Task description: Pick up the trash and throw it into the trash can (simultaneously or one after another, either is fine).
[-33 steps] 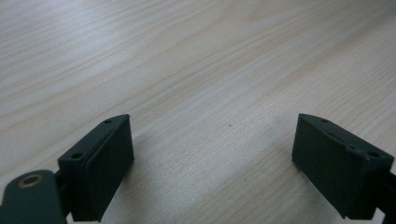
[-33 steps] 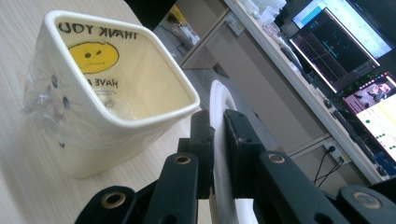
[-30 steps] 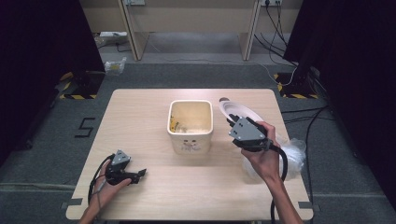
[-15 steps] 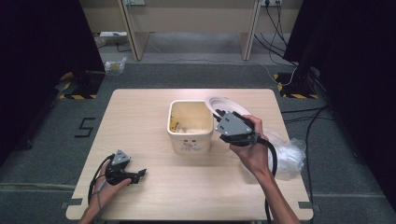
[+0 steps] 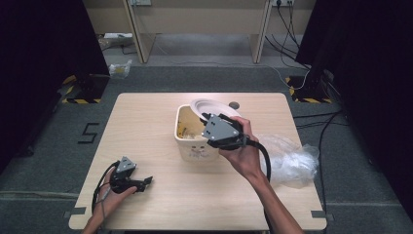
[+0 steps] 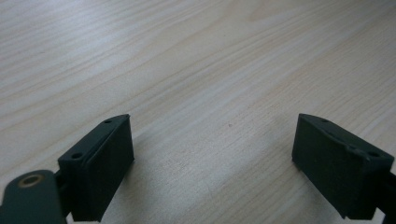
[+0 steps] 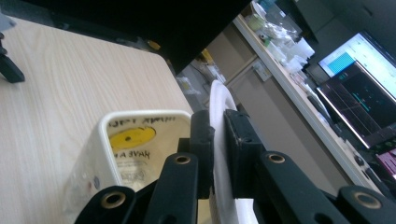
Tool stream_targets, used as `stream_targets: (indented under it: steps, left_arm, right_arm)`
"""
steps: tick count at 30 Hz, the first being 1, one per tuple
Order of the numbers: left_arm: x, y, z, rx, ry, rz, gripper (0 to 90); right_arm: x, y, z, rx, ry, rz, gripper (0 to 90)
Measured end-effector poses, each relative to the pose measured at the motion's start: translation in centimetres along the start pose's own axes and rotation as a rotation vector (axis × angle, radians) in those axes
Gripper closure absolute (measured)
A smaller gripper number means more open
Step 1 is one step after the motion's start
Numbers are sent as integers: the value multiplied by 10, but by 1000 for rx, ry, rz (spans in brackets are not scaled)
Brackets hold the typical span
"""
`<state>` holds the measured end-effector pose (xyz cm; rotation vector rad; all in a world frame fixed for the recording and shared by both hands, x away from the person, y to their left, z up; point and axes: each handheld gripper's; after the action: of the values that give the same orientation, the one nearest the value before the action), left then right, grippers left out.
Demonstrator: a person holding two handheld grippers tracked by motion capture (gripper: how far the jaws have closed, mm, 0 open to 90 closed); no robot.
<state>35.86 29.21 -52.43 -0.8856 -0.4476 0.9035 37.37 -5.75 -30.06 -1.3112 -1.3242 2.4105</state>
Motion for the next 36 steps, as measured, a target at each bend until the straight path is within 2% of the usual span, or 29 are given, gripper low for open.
stream_targets:
  steps: [11,18,26,36]
  left_arm:
    - [0,0,0,2,1,-2,115]
    - [0,0,0,1,0,-2,115]
    - [0,0,0,1,1,0,116]
    - [0,0,0,1,0,0,116]
  right_arm:
    - [20,-12,-26,-21,-69,13,824]
    - [32,-14,-42,-12,-105,21,824]
    - [37,-14,-54,-6,-128,13,823]
    - [40,-1,-67,29,-147,-20,810]
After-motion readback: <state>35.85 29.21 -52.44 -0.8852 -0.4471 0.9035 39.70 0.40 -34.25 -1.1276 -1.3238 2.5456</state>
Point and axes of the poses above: each handheld gripper's, and its own axes: z roughly backward along the jaws, y roughly out of its underside, x roughly to its left, and after that the axes turned 7 degrees about -x, right-handed
